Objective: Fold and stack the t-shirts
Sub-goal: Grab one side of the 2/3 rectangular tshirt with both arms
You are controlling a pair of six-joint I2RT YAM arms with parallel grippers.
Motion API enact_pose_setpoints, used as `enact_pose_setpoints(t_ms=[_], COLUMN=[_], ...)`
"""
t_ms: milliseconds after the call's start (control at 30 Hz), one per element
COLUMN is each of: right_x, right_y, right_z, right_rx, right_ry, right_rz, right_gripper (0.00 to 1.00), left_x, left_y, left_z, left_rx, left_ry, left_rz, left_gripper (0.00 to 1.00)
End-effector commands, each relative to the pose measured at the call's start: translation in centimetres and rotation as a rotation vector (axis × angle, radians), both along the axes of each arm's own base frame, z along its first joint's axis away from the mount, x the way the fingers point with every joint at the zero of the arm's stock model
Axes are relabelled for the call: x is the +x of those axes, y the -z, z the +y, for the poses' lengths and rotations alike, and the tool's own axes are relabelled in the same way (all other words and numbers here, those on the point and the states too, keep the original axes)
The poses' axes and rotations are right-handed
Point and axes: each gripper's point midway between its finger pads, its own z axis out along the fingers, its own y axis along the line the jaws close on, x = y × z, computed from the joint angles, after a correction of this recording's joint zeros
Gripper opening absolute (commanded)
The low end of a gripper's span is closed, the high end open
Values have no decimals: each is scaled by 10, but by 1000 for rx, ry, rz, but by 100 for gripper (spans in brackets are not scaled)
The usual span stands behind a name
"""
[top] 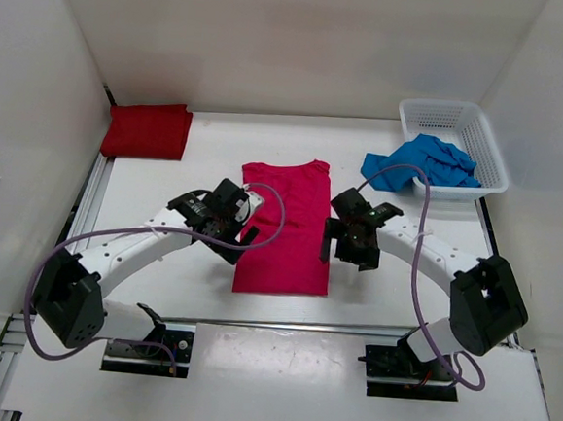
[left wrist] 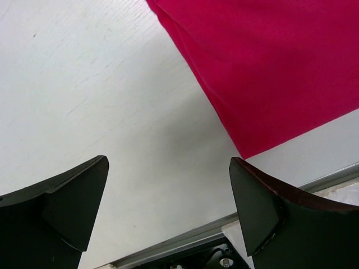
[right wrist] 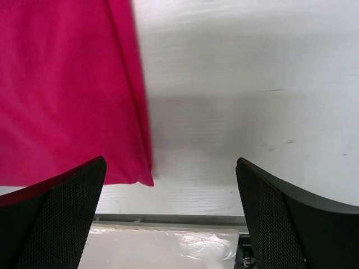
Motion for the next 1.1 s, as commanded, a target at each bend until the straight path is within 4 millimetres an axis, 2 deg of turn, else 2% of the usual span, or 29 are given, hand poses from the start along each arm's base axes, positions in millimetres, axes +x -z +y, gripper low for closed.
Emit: enact_pose_setpoints(t_ms=[0, 67, 133, 200, 267, 300, 367, 400, 467, 533, 567, 633, 667, 767, 933, 967, 1000, 1033, 1067], right_x=[-8, -11, -17, -24, -34, -42, -52, -59, -61, -68, -68, -69, -67, -67, -65, -64, -64, -64, -61], right_y=[3, 9, 16, 24, 29, 37, 43, 48, 49, 54, 54, 56, 56, 58, 54, 54, 54, 54, 53], right_z=[11, 11, 20, 19, 27, 25, 34, 31, 38, 38, 42, 41, 43, 45, 50, 50, 50, 50, 51], right_rx=[46, 48, 86, 87, 130, 137, 171, 172, 203, 208, 222, 217, 223, 230, 248, 249, 249, 249, 247], right_ry=[0, 6, -16, -20, -35, -39, -64, -53, -58, -72, -67, -66, -67, -70, -75, -75, -75, -75, -73], right_rz=[-11, 8, 31, 64, 96, 123, 138, 160, 163, 178, 185, 192, 184, 193, 185, 185, 185, 185, 171], right_gripper=[100, 100, 99, 99, 97, 97, 94, 94, 92, 86, 82, 79, 73, 63, 44, 40, 30, 25, 21], left_x=[-4, -10, -11, -12, -18, -27, -34, -41, -46, -45, -49, -51, -51, -55, -51, -50, -48, -45, -45], left_y=[2, 14, 20, 29, 31, 38, 45, 53, 59, 66, 70, 78, 78, 87, 93, 93, 93, 94, 94], left_z=[-8, -15, -19, -23, -30, -29, -31, -28, -30, -31, -29, -28, -28, -29, -38, -39, -41, -44, -44], left_rx=[-49, -59, -59, -60, -91, -84, -82, -61, -56, -47, -43, -28, -28, -26, -26, -26, -26, -26, -26], left_ry=[18, 38, 44, 50, 68, 82, 96, 104, 116, 114, 115, 112, 112, 114, 116, 116, 116, 116, 116], left_rz=[21, 89, 120, 154, 194, 219, 241, 267, 288, 300, 320, 340, 340, 379, 413, 413, 413, 413, 413], left_gripper=[100, 100, 99, 95, 93, 90, 90, 90, 89, 89, 85, 83, 81, 75, 58, 51, 46, 39, 21])
